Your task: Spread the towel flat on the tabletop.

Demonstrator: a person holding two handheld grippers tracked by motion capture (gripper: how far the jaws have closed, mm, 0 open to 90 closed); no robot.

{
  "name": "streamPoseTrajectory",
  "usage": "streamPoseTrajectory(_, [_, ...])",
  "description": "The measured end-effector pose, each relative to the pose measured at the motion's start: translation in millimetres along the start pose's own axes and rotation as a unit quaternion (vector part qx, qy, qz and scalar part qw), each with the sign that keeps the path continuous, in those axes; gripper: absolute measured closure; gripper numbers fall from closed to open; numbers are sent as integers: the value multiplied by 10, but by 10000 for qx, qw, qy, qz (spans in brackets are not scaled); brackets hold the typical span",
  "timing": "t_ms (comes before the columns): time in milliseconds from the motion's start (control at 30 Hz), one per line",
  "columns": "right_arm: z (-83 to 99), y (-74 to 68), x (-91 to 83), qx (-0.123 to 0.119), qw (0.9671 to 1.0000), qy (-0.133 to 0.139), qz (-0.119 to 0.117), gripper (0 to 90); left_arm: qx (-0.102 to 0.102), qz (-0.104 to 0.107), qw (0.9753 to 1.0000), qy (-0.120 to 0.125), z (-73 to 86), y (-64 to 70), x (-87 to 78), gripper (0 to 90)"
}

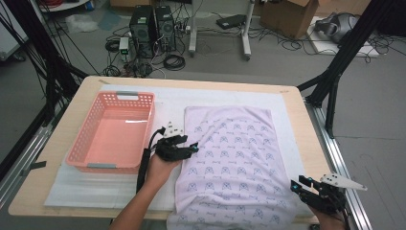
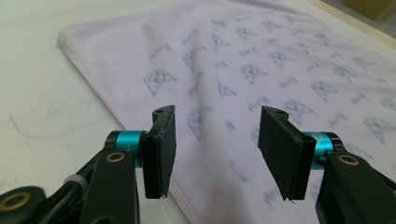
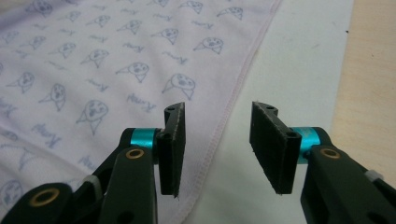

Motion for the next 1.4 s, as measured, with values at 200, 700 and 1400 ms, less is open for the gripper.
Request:
streamPoseTrajectory(200, [6,-9,33,-18,10000,5,-90,520,-208,-310,9991,-186,-110,-236,323,520])
streamPoseTrajectory(700, [-131,114,184,-40,9998,-2,-196,511,-115,-982,9930,-645,67,-587,646,436])
streamPoseTrajectory(1400, [-668,564,1228,90,9993,-316,161,505,-336,-1769,9832,-287,21,-826,638,734])
Point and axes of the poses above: each handheld gripper's, and its own axes: x roughly forward along the jaws, z roughly out of its underside, y roughly to its right, the point moved 8 cm from there along x, roughly forward along the jaws, and after that the axes turned 9 degrees about y, right-handed, at the moved point
